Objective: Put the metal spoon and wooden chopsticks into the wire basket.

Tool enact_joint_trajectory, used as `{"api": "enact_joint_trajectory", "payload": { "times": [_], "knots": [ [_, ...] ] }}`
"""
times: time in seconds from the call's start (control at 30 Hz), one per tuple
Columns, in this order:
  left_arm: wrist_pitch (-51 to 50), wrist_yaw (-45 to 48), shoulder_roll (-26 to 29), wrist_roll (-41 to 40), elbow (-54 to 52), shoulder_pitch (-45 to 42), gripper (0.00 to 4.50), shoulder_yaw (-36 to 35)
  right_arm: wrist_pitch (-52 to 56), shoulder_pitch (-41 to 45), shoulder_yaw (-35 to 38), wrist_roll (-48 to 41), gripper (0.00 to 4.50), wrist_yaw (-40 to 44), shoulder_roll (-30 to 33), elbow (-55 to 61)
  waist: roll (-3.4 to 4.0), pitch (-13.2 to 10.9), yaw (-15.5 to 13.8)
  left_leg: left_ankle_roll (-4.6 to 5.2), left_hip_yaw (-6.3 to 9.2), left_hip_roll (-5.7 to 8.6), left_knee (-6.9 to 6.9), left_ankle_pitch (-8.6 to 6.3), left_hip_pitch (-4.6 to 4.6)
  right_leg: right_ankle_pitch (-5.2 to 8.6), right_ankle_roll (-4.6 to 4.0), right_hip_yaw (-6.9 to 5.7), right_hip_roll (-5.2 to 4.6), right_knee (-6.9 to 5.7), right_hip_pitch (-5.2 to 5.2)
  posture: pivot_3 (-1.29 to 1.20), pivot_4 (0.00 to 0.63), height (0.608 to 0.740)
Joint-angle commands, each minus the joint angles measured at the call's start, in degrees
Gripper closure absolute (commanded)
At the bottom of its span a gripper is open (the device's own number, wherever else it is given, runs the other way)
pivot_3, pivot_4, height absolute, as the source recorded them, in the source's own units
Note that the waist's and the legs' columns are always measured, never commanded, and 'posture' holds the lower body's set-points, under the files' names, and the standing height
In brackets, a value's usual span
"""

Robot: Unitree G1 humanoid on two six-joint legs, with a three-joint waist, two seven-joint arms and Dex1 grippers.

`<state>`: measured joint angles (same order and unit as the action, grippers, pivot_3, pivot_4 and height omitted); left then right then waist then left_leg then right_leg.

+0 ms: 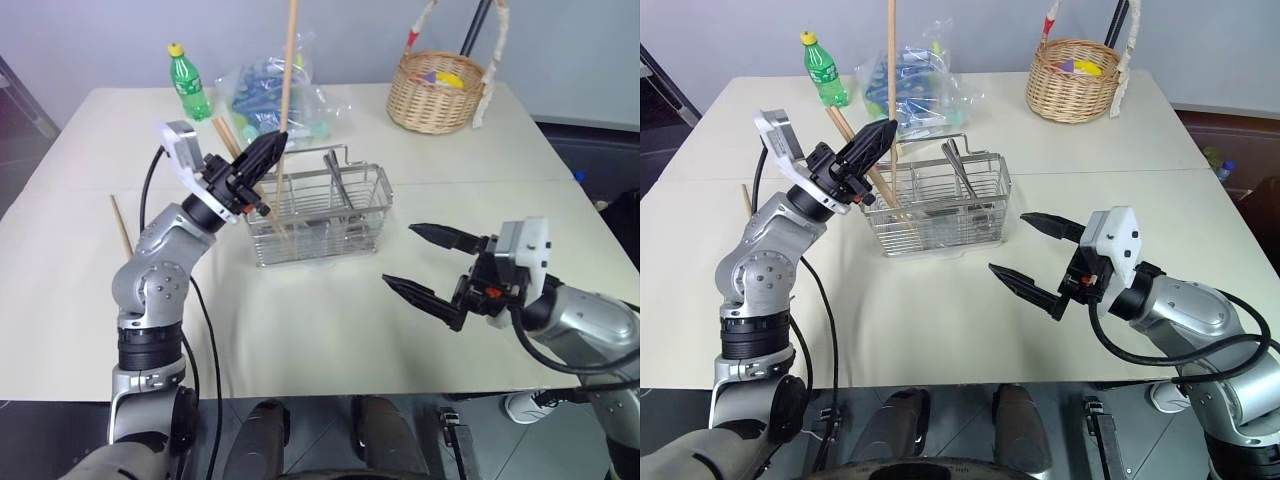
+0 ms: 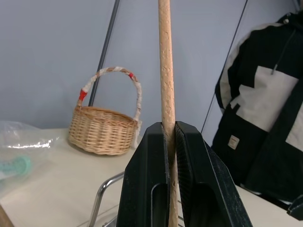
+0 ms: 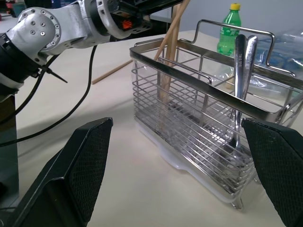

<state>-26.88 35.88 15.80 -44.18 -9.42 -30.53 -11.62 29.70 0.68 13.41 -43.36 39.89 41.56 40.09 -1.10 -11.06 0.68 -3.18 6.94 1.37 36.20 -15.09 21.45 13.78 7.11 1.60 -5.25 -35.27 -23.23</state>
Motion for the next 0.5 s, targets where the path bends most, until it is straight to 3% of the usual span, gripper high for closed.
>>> {"api": "enact_joint_trajectory", "payload": {
  "times": [0.03, 0.33, 0.5],
  "knots": [
    [0.4, -0.6, 1.2, -0.2, -3.3, 0.6, 4.48, -0.5, -0.9, 0.7, 0.2, 0.1, 0.0, -0.4, -0.4, 1.0, 0.0, 0.0, 0.0, 0.0, 0.0, 0.0, 0.0, 0.0, 0.0, 0.0, 0.0, 0.0, 0.0, 0.0, 0.0, 0.0, 0.15, 0.74],
    [0.4, -1.9, 2.4, -0.4, -5.4, 3.4, 4.48, -0.7, -1.3, 2.2, -0.9, 0.4, 0.0, 0.1, -0.8, -0.3, 0.0, 0.0, -0.1, 0.0, 0.0, 0.0, 0.0, 0.0, 0.01, 0.0, 0.0, 0.0, 0.0, 0.0, 0.0, 0.0, 0.15, 0.74],
    [-0.3, -2.2, 2.8, -1.3, -6.2, 4.1, 2.38, -1.0, -1.3, 2.6, -1.3, 0.5, 0.0, 0.4, -0.8, -0.7, 0.0, 0.0, 0.0, 0.0, 0.0, 0.0, -0.01, 0.0, 0.01, 0.0, 0.0, 0.0, 0.0, 0.01, 0.0, 0.0, 0.15, 0.74]
  ]
}}
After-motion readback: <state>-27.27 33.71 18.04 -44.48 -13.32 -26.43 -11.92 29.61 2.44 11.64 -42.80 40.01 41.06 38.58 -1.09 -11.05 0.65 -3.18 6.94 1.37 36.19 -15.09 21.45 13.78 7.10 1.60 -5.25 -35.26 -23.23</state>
